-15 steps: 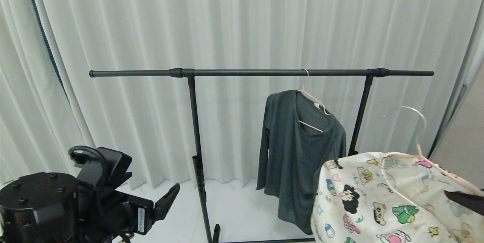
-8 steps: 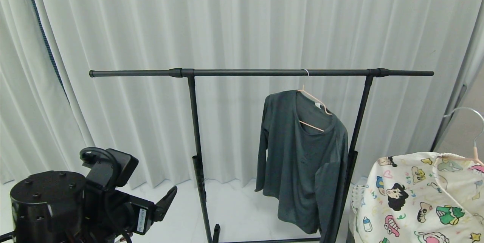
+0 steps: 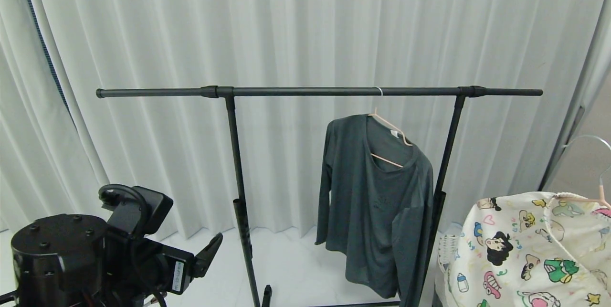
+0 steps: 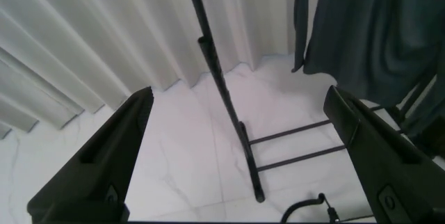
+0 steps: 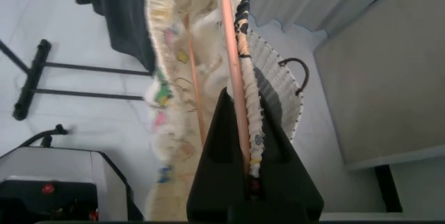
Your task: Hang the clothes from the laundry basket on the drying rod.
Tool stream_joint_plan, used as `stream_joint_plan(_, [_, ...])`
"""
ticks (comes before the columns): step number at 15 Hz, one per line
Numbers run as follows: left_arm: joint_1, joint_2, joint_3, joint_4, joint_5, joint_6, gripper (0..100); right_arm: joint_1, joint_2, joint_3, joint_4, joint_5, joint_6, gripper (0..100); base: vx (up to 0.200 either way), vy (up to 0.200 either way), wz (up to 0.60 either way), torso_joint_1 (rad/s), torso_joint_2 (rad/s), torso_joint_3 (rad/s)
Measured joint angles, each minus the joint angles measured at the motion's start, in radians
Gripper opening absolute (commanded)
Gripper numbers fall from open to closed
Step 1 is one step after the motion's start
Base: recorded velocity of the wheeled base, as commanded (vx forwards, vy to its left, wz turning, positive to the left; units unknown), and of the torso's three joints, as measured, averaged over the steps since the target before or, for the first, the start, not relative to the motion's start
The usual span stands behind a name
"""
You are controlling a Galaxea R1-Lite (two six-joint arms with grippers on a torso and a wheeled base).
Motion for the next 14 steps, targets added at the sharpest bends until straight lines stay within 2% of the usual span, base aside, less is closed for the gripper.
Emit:
stream_joint_plan(2, [0.0,-0.001,0.0,-0.001,-0.001,0.0,100,0.001,0.002,0.0,-0.001,0.013,0.0,0,0.2,-0.2,0.0,-0.002,0.0,0.005])
stream_joint_plan(4, [0.0,0.0,-0.002,0.0,-0.001,0.001,100,0.007,0.005,0.001,-0.02,0.051,0.0,0,0.2,0.0,0.0,0.0,0.0,0.002])
stream_joint_plan(8, [0.002,0.0,-0.006,0.0,0.0,0.0,100,0.043,0.057,-0.001,-0.163,0.101,0.003,0,0.2,0.0,0.0,-0.002,0.0,0.007])
stream_joint_plan(11, [0.002,0.001,-0.008,-0.001,-0.001,0.0,100,0.1,0.118,-0.005,-0.251,0.102,0.013,0,0.2,0.0,0.0,0.004,0.01,0.002])
stream_joint_plan(14, [0.001,0.0,-0.008,-0.001,-0.001,0.0,100,0.191,0.171,-0.027,-0.299,0.102,0.063,0,0.2,0.0,0.0,0.004,0.0,-0.001])
